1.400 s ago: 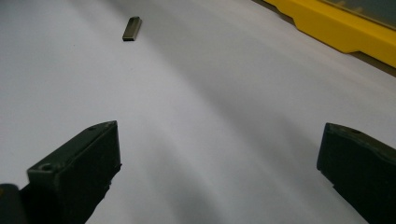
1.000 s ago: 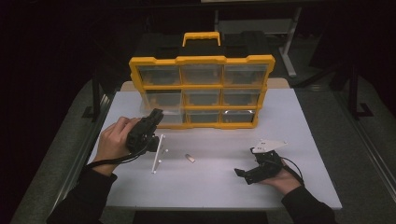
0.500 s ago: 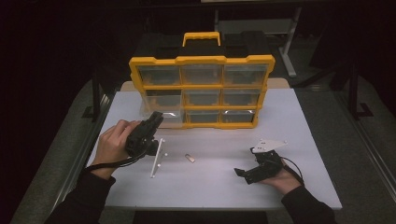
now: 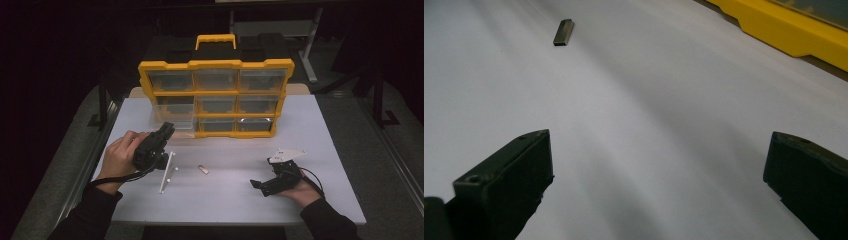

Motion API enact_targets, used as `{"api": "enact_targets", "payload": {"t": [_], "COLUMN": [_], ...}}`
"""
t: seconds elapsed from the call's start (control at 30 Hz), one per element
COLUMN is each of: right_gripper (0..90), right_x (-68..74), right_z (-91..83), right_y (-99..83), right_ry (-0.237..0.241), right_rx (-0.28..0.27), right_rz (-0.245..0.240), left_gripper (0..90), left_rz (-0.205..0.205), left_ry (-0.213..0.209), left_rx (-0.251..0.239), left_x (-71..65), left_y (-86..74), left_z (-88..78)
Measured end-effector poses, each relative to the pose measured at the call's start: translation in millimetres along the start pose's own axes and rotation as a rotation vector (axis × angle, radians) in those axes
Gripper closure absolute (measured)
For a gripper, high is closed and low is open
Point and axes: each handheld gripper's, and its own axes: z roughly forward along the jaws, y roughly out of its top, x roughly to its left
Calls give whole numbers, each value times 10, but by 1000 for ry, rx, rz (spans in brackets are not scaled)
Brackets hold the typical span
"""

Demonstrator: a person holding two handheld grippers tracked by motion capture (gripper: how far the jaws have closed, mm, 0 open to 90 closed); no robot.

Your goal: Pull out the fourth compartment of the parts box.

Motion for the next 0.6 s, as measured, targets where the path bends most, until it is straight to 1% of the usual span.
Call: {"api": "enact_targets", "payload": {"t": [0.13, 0.23, 0.4, 0.5, 0.6], "right_gripper": [0, 0, 0, 0, 0], "right_x": [2, 0, 5, 10, 14], "right_z": [14, 13, -3, -12, -16], "right_y": [10, 7, -3, -4, -8], "right_ry": [1, 1, -2, -1, -1], "right_rx": [1, 2, 3, -2, -1], "right_rz": [-10, -7, -6, -12, -13], "left_gripper": [773, 765, 645, 610, 582], "left_rz": [-2, 4, 4, 8, 2], "left_ry": [0, -2, 4, 13, 15], "left_rx": [-7, -5, 1, -1, -4], "left_x": [-1, -2, -7, -13, -16], "left_y": [-12, -7, -11, 1, 9], "left_z": [-1, 1, -3, -17, -24]}}
